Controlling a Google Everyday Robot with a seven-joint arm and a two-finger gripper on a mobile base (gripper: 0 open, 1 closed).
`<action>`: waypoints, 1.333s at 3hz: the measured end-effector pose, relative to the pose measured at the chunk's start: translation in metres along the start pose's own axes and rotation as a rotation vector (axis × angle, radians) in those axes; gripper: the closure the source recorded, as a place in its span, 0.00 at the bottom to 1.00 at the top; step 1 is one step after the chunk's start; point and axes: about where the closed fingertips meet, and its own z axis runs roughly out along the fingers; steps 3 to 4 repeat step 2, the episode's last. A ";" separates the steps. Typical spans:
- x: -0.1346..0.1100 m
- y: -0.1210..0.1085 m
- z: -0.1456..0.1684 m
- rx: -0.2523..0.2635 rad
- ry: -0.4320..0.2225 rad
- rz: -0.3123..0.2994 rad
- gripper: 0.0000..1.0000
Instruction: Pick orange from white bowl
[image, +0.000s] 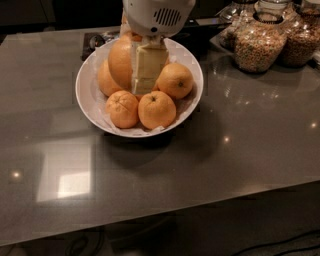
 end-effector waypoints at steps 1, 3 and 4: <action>-0.014 0.031 -0.037 0.072 -0.029 -0.066 1.00; -0.023 0.055 -0.064 0.132 -0.044 -0.106 1.00; -0.023 0.055 -0.064 0.132 -0.044 -0.106 1.00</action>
Offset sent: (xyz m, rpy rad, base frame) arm -0.0952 -0.0283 0.0389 0.0790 -0.1649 0.1061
